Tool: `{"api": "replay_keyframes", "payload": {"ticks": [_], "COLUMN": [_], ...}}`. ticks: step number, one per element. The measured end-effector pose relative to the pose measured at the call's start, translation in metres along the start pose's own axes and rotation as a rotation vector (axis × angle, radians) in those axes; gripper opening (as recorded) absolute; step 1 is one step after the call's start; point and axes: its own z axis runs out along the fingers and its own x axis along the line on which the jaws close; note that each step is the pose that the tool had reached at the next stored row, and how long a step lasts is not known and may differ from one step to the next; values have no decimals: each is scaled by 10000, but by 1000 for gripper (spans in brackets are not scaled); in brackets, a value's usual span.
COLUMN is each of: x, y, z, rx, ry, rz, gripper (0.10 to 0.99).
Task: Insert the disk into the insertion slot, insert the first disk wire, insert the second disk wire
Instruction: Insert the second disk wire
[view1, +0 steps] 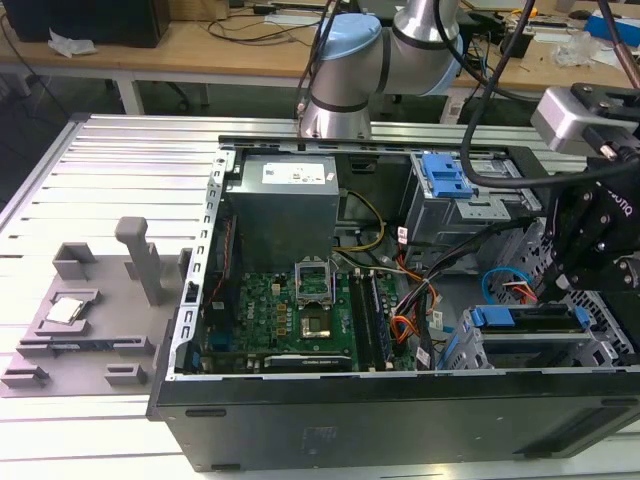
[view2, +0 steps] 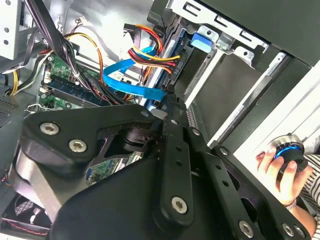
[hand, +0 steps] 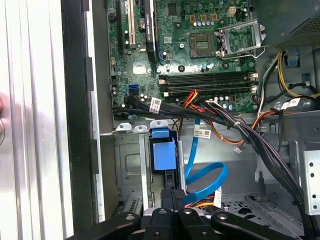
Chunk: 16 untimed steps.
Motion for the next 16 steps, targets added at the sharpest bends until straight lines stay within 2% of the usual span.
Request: {"api": "replay_keyframes", "payload": {"ticks": [2,3,4,6,9,12,14,16], "x": [0,0,1,1,0,0,0,0], "y": [0,0,0,0,0,0,0,3], "z": [0,0,0,0,0,0,0,0], "rx": [0,-1,2,14,45,46,46,47], "ry": [-3,-5,0,19,66,68,67,60], "rz": [-1,-4,-75,-489,-1498,-1536,-1536,-1552], "gripper": [114,173,173,173,173,188,310,310]}}
